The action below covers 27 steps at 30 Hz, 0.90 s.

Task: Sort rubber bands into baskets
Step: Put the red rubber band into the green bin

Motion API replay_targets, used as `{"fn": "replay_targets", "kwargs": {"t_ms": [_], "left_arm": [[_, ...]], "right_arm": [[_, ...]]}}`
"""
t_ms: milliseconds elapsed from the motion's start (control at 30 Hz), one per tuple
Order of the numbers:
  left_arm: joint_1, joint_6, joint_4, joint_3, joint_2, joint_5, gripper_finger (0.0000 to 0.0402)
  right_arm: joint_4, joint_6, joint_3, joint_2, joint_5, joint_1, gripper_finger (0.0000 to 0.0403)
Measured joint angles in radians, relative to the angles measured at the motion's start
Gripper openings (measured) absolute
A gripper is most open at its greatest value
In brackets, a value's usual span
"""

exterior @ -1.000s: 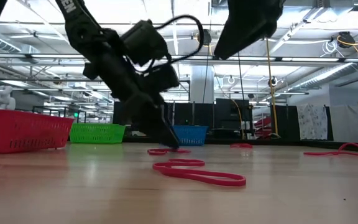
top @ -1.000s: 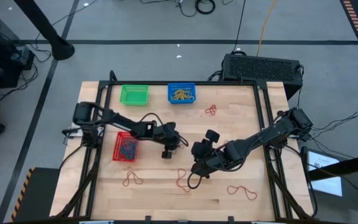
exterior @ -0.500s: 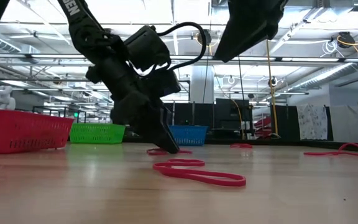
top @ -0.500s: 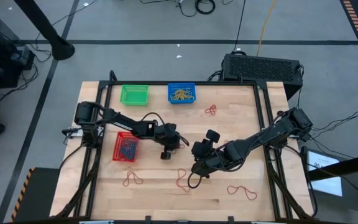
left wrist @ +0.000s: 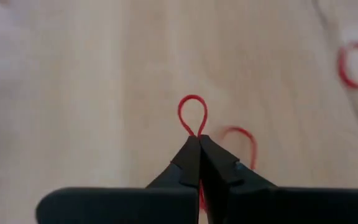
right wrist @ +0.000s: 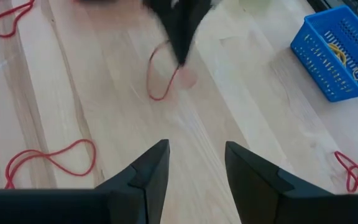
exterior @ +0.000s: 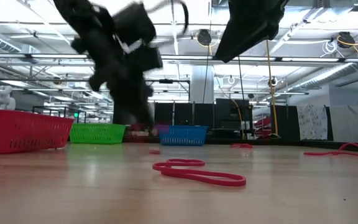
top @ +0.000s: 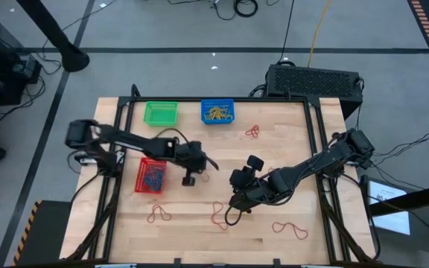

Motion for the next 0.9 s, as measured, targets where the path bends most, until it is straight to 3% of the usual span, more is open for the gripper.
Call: {"fn": "replay_targets", "kwargs": {"t_ms": [167, 300, 533, 633, 900], "left_arm": [[0.027, 0.021, -0.137, 0.0, -0.18, -0.139, 0.0002], [0.066, 0.056, -0.235, 0.002, -0.316, -0.321, 0.0001], [0.229, 0.13, -0.338, 0.002, -0.464, -0.561, 0.0001], [0.341, 0.132, -0.359, 0.002, -0.481, -0.561, 0.0001], [0.608, 0.131, -0.363, 0.002, -0.395, -0.426, 0.0]], "right_arm": [[-0.005, -0.001, 0.0, 0.0, 0.0, 0.0, 0.0148], [-0.006, -0.002, 0.0, 0.0, 0.0, 0.0, 0.0148], [-0.005, -0.011, 0.0, 0.0, 0.001, 0.0, 0.0148], [-0.004, -0.011, 0.0, 0.0, 0.001, -0.001, 0.0148], [0.0, -0.011, 0.0, 0.0, 0.001, -0.001, 0.0148]]}}
